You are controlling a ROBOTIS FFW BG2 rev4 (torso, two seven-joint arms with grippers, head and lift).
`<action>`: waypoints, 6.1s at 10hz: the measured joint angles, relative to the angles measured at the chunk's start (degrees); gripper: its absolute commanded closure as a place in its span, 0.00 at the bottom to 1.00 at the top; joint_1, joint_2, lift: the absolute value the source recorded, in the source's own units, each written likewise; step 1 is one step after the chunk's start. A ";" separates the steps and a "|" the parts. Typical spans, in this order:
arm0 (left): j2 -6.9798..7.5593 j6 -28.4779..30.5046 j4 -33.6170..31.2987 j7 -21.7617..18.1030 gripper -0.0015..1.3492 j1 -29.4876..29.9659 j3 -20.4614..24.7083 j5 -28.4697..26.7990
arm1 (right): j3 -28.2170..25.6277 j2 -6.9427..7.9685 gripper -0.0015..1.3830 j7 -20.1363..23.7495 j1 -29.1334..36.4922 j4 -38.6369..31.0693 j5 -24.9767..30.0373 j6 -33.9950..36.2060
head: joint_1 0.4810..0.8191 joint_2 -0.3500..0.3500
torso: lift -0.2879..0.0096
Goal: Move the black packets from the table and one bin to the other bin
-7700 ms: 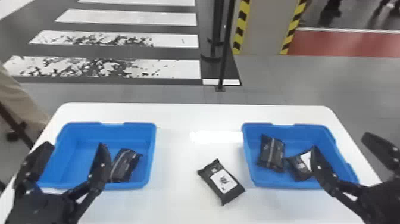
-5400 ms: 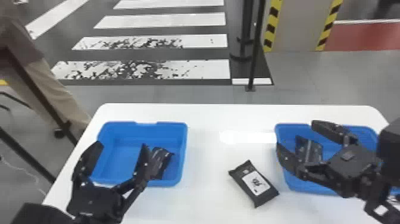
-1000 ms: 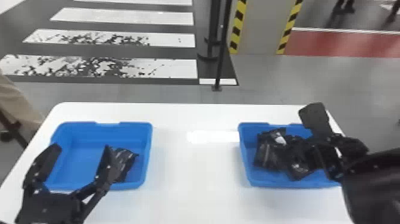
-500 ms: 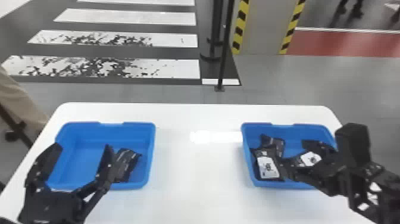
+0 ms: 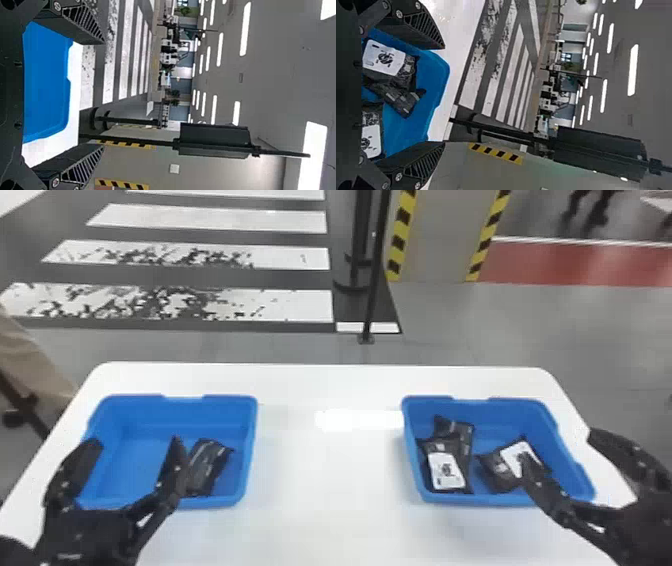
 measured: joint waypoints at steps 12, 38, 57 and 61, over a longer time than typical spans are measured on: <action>4.69 65.04 3.06 -16.21 0.08 -25.66 4.54 -10.31 | 1.02 0.06 0.13 0.06 -0.10 5.92 -5.91 -3.66 | 0.63 0.43 | 0.60; 6.26 74.30 9.17 -17.15 0.90 -33.77 -0.82 -13.62 | 4.29 -1.33 0.13 1.55 -3.21 10.36 -8.14 -1.64 | 0.63 0.44 | 0.60; 5.01 14.45 -6.41 -17.32 0.90 -8.59 -12.22 12.26 | 3.60 -2.18 0.12 2.07 -5.68 4.69 -5.69 4.87 | 0.63 0.10 | 0.60; 4.41 10.07 -2.16 -17.18 0.90 -9.96 -11.04 7.89 | 4.11 -5.62 0.12 7.86 -14.68 -0.15 -11.14 17.41 | 0.63 0.23 | 0.60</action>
